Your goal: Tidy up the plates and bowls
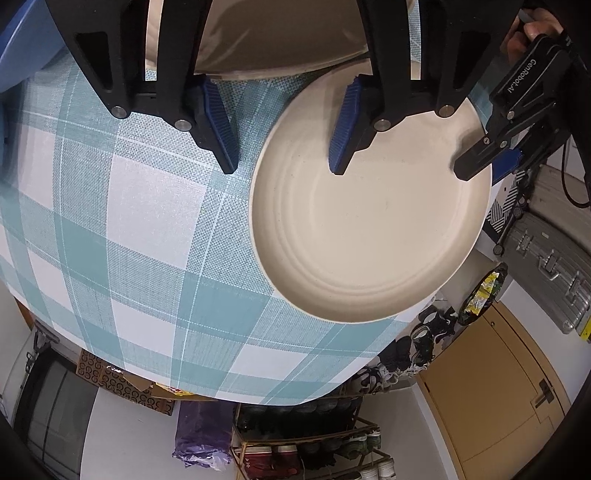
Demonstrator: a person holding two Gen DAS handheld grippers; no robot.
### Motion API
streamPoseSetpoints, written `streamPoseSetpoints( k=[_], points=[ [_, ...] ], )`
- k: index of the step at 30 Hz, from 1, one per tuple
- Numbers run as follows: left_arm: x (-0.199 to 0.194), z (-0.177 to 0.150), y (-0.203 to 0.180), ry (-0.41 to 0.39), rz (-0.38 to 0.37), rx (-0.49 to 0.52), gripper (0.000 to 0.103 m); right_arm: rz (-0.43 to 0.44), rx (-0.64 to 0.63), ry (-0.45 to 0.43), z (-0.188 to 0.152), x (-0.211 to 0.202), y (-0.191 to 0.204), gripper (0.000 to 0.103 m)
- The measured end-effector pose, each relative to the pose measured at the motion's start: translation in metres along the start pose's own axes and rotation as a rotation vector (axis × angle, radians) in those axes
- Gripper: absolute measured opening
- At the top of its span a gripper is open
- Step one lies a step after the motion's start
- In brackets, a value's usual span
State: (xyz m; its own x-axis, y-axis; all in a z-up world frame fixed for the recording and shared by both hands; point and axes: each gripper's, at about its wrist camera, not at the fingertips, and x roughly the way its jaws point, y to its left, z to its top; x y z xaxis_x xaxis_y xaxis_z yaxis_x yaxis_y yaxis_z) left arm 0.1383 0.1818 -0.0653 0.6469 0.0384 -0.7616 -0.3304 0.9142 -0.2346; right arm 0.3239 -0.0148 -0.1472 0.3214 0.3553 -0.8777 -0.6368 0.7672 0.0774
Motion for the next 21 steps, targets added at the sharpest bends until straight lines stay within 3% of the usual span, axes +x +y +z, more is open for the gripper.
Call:
streamPoseSetpoints(
  k=[7,18,21],
  points=[
    [0.0000,-0.0004,-0.0016,0.002,-0.014,0.007,0.029,0.009,-0.007,0.007,0.0012,0.0015,0.0042,0.039],
    [-0.0011,-0.0006,-0.0014,0.006,-0.017,0.000,0.028,0.006,-0.007,0.014,0.0014,0.0003,0.0036,0.035],
    [-0.0016,-0.0005,-0.0003,0.005,-0.008,-0.001,0.028,-0.023,-0.026,0.001,0.0004,-0.0006,0.0066,0.028]
  ],
)
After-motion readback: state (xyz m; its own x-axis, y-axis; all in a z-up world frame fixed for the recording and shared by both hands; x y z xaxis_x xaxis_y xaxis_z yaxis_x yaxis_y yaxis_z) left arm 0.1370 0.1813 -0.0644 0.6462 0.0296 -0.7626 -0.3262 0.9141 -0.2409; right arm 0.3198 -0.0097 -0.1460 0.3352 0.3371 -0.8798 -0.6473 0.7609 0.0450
